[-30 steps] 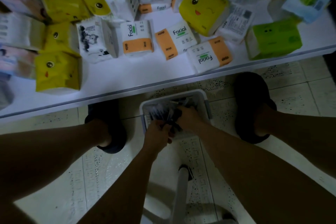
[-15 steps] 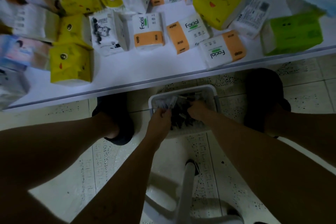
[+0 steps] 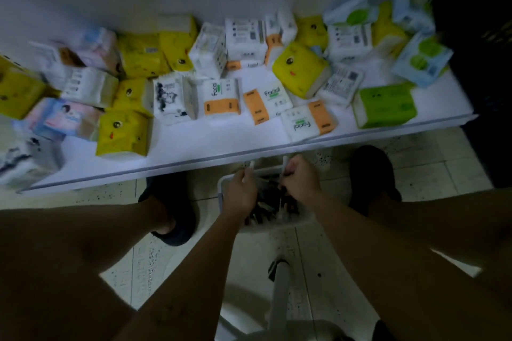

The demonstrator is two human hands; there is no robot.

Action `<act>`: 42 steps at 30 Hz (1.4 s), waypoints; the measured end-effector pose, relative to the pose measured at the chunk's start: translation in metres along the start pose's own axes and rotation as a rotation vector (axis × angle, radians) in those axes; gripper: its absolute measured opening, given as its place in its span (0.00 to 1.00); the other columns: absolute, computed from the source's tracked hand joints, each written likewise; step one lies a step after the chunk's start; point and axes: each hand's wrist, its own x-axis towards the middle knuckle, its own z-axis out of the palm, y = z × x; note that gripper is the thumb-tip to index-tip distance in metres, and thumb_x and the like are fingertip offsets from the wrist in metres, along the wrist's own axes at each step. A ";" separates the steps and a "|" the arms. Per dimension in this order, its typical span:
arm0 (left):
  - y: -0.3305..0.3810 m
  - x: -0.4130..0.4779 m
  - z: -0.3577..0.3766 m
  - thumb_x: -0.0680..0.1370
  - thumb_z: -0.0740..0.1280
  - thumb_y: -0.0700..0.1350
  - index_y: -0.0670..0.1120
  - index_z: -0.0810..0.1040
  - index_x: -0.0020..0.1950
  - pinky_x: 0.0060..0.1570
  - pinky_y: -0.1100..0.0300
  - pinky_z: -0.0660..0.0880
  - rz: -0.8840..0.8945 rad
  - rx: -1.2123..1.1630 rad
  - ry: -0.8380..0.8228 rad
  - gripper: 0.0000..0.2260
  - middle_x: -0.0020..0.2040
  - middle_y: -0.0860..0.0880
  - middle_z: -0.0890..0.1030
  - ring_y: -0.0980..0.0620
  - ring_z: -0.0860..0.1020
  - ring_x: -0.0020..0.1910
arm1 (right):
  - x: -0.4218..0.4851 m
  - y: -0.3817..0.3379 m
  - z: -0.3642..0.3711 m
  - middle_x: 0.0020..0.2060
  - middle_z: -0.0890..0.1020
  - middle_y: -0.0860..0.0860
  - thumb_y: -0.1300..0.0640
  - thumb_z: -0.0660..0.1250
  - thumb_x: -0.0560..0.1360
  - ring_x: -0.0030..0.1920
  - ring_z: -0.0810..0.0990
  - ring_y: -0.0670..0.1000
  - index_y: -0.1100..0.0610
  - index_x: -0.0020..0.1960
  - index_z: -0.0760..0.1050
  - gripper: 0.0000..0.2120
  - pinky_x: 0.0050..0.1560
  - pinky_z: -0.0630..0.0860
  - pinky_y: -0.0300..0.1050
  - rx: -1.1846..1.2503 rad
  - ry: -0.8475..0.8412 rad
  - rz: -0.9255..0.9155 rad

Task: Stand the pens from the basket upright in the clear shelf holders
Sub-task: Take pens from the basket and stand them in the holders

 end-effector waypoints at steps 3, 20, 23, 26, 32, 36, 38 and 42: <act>0.024 -0.006 -0.006 0.82 0.56 0.57 0.49 0.75 0.54 0.52 0.52 0.76 0.076 0.094 0.057 0.15 0.48 0.47 0.79 0.47 0.78 0.48 | -0.007 -0.025 -0.019 0.40 0.77 0.52 0.71 0.68 0.71 0.42 0.79 0.54 0.45 0.64 0.66 0.30 0.43 0.81 0.55 0.061 -0.032 -0.069; 0.176 -0.083 -0.043 0.80 0.64 0.43 0.44 0.76 0.50 0.45 0.47 0.79 0.403 -0.302 0.033 0.04 0.43 0.42 0.82 0.47 0.83 0.39 | -0.088 -0.167 -0.138 0.40 0.77 0.45 0.62 0.68 0.76 0.32 0.80 0.41 0.49 0.60 0.74 0.15 0.35 0.75 0.36 0.032 0.077 -0.676; 0.200 -0.103 -0.053 0.79 0.65 0.42 0.42 0.77 0.52 0.47 0.45 0.81 0.501 -0.235 0.157 0.05 0.48 0.45 0.81 0.51 0.84 0.42 | -0.107 -0.188 -0.161 0.40 0.77 0.47 0.63 0.69 0.76 0.34 0.82 0.43 0.48 0.57 0.74 0.15 0.35 0.78 0.40 0.127 0.051 -0.737; 0.230 -0.128 -0.066 0.79 0.66 0.42 0.42 0.78 0.53 0.47 0.46 0.80 0.599 -0.176 0.215 0.06 0.45 0.45 0.82 0.51 0.83 0.42 | -0.124 -0.209 -0.183 0.39 0.79 0.48 0.62 0.71 0.73 0.40 0.84 0.49 0.40 0.52 0.75 0.17 0.43 0.81 0.50 0.160 0.053 -0.817; 0.297 -0.192 -0.090 0.79 0.66 0.40 0.51 0.76 0.62 0.44 0.51 0.81 0.930 -0.083 0.228 0.13 0.45 0.44 0.82 0.54 0.83 0.40 | -0.172 -0.264 -0.233 0.42 0.79 0.46 0.59 0.72 0.73 0.42 0.83 0.50 0.34 0.49 0.73 0.20 0.46 0.80 0.59 0.217 0.143 -1.004; 0.342 -0.224 -0.107 0.79 0.67 0.44 0.54 0.78 0.56 0.44 0.49 0.81 1.081 -0.025 0.312 0.08 0.44 0.49 0.83 0.56 0.83 0.39 | -0.204 -0.299 -0.266 0.44 0.78 0.47 0.58 0.72 0.73 0.43 0.83 0.52 0.41 0.55 0.74 0.16 0.45 0.80 0.60 0.250 0.188 -1.123; 0.366 -0.238 -0.118 0.78 0.69 0.44 0.55 0.78 0.54 0.45 0.51 0.82 1.120 0.005 0.363 0.08 0.43 0.51 0.83 0.57 0.83 0.40 | -0.216 -0.318 -0.281 0.45 0.80 0.48 0.59 0.72 0.73 0.43 0.84 0.51 0.43 0.55 0.75 0.16 0.45 0.81 0.59 0.265 0.216 -1.154; 0.408 -0.258 -0.144 0.76 0.70 0.42 0.52 0.78 0.55 0.45 0.52 0.82 1.179 0.002 0.427 0.09 0.48 0.53 0.82 0.55 0.83 0.42 | -0.234 -0.356 -0.308 0.46 0.79 0.47 0.60 0.72 0.73 0.41 0.83 0.49 0.45 0.56 0.75 0.16 0.43 0.83 0.53 0.240 0.271 -1.223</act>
